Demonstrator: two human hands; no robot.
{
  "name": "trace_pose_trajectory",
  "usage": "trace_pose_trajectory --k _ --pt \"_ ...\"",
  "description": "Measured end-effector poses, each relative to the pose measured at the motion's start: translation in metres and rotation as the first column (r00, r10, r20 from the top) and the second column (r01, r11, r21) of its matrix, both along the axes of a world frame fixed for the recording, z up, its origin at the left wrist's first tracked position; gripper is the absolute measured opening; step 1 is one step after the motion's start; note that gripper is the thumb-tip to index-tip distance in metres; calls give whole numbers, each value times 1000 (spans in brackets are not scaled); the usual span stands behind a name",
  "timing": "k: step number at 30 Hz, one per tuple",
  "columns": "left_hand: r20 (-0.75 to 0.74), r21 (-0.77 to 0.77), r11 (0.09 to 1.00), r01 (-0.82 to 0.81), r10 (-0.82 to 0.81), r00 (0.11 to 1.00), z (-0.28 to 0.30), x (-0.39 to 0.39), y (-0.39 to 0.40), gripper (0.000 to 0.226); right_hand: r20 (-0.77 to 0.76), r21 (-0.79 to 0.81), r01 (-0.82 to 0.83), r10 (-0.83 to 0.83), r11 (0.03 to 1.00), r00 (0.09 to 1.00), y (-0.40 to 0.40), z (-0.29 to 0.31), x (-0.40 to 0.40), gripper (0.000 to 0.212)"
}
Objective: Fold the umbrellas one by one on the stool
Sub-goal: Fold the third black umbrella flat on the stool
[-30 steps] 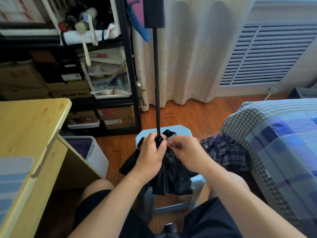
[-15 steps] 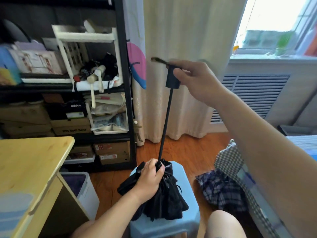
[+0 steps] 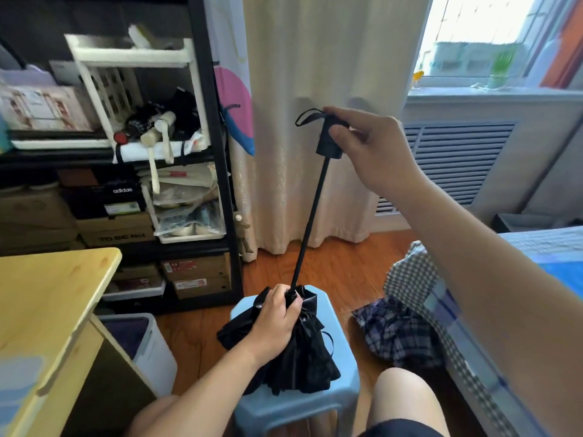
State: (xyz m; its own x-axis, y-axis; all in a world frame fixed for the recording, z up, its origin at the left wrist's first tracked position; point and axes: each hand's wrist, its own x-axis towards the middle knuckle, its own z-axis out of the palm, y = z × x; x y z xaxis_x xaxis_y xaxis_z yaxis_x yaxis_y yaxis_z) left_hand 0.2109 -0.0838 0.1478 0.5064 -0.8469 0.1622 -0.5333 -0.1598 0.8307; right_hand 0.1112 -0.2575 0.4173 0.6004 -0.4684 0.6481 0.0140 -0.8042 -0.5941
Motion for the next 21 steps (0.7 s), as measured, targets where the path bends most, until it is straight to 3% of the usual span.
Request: trace_pose_trajectory --k 3,8,10,11,13,14,15,18,21 --pt "-21 2 1000 13 -13 1000 -1 -2 -3 22 15 17 35 -35 999 999 -7 -7 -6 36" --pt "-36 -7 1000 12 -12 999 -3 -3 -4 22 -136 -11 21 -22 1000 990 -8 24 -5 48" --pt "-25 -30 999 17 -18 1000 -1 -5 -5 22 -166 40 58 -50 998 985 -1 40 -1 42" --pt "-27 -35 999 13 -14 1000 0 -6 -6 22 -300 63 61 -39 996 953 5 36 4 35" --pt "-59 -25 1000 -5 4 998 -3 -6 -3 21 -662 50 0 33 999 749 27 -8 15 37" --pt "-68 -27 1000 -11 9 998 -4 -5 -3 21 -750 17 -60 53 998 660 37 -36 19 39" --pt "-73 -42 999 -16 13 997 -4 -5 -3 21 -759 -7 -117 71 993 647 45 -56 21 42" --pt "-73 -40 999 -13 10 997 0 -2 -3 22 -663 36 -146 133 989 737 40 -63 33 50" --pt "-73 4 1000 -29 29 997 -1 1 2 21 -715 58 -177 164 982 679 48 -72 38 46"
